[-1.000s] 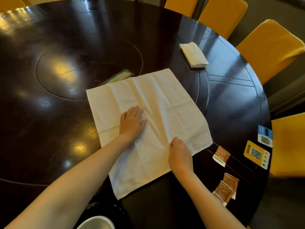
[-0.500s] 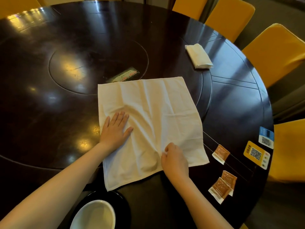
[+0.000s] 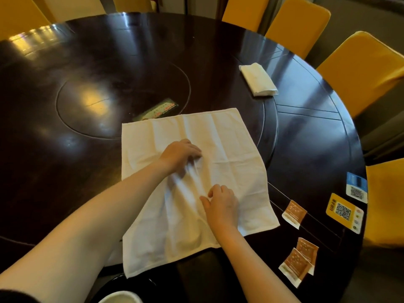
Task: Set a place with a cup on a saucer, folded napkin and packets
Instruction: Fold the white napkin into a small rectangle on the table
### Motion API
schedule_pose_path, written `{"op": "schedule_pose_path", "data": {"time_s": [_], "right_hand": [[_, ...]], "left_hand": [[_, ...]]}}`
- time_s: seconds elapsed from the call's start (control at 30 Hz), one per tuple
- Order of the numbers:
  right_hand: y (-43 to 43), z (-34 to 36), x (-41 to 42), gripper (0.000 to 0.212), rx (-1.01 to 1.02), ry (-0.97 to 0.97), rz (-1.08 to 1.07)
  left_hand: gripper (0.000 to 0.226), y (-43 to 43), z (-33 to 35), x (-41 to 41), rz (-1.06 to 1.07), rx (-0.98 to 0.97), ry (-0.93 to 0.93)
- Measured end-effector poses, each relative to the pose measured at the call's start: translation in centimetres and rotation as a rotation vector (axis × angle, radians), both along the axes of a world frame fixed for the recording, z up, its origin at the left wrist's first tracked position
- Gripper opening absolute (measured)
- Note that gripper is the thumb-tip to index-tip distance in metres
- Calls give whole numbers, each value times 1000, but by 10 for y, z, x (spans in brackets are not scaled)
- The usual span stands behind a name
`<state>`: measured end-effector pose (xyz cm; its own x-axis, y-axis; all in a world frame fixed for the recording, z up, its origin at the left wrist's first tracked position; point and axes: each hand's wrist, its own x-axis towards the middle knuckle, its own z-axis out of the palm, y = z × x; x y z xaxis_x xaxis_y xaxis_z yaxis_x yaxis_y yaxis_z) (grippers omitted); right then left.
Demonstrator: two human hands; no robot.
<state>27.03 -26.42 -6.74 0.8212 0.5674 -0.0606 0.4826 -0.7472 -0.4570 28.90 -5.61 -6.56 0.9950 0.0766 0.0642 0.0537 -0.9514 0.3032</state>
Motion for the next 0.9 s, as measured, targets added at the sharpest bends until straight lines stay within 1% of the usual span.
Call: {"op": "schedule_pose_path", "data": {"time_s": [0.13, 0.23, 0.37, 0.43, 0.53, 0.63, 0.67, 0.73, 0.77, 0.83, 0.9], "right_hand": [[-6, -4, 2, 17, 5, -2, 17], [-5, -6, 2, 16, -7, -15, 21], [0, -5, 2, 19, -69, -7, 2], [0, -4, 1, 18, -54, 3, -8], [-2, -3, 0, 14, -5, 26, -11], [-2, 0, 2, 13, 36, 78, -34], [-2, 2, 3, 12, 63, 98, -48], [0, 6, 5, 11, 138, 112, -74], [2, 9, 6, 13, 174, 104, -83], [10, 19, 10, 21, 255, 70, -98], [21, 36, 16, 28, 357, 44, -100]], "left_hand": [[23, 13, -2, -1, -42, -20, -23], [16, 19, -1, -1, -86, 5, -23], [12, 18, 1, -2, -163, 119, -46], [13, 16, 0, -3, -199, 199, -84], [15, 14, -5, -1, -209, 330, -45], [18, 14, -5, 1, -233, 375, -19], [18, 12, -2, 2, -217, 354, -24], [18, 11, 8, 4, -138, 231, -8], [17, 11, 14, 5, -92, 164, 21], [17, 13, 25, 5, -39, 95, 62], [16, 13, 38, 3, -21, 51, 14]]}}
